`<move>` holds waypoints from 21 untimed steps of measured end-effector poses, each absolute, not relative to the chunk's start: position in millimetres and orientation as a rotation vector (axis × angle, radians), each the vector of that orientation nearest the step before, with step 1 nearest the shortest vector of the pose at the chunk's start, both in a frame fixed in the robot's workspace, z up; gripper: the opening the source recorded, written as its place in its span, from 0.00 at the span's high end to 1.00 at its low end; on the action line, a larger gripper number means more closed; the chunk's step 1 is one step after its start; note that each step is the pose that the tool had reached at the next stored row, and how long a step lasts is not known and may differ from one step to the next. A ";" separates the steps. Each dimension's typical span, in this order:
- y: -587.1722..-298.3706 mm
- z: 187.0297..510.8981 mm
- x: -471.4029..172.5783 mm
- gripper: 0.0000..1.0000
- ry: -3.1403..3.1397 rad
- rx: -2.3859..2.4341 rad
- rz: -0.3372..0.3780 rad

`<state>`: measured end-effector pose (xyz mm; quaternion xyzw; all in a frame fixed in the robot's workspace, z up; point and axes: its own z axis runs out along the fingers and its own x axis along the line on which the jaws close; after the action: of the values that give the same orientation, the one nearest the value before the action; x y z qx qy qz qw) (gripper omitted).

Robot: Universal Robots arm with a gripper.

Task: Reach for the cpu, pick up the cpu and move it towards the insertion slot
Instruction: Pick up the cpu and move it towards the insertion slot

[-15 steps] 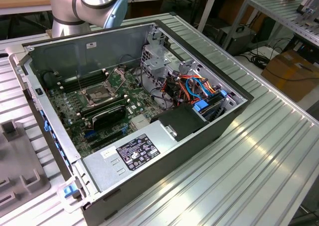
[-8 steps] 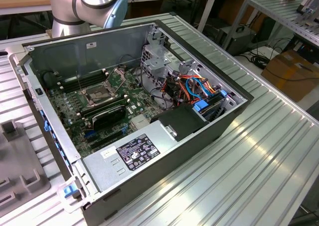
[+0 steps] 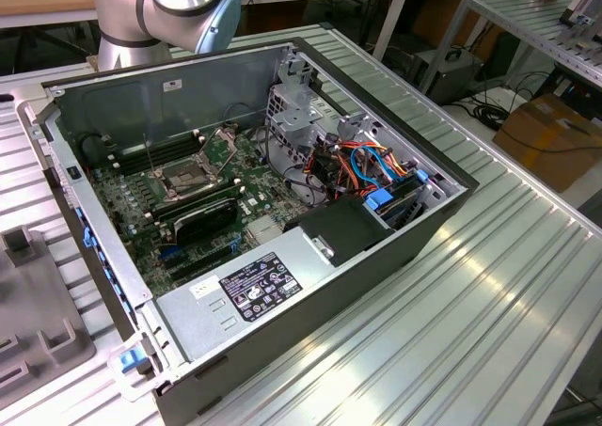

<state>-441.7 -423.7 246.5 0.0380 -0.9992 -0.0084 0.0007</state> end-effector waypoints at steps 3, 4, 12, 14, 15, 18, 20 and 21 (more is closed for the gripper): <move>-423.7 247.7 -441.7 0.45 -3.138 0.119 -0.027; -423.7 248.3 -441.7 0.45 -3.138 0.119 -0.028; -424.1 252.2 -441.7 0.45 -3.137 0.119 -0.043; -424.4 253.3 -441.7 0.45 -3.137 0.119 -0.047; -424.3 253.6 -441.7 0.45 -3.137 0.119 -0.048; -424.8 254.7 -441.7 0.45 -3.137 0.119 -0.056; -425.0 255.2 -441.7 0.45 -3.137 0.119 -0.061; -425.0 255.6 -441.7 0.45 -3.137 0.119 -0.061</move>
<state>-441.7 -425.0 255.6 0.0380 -0.9991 -0.0195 0.0011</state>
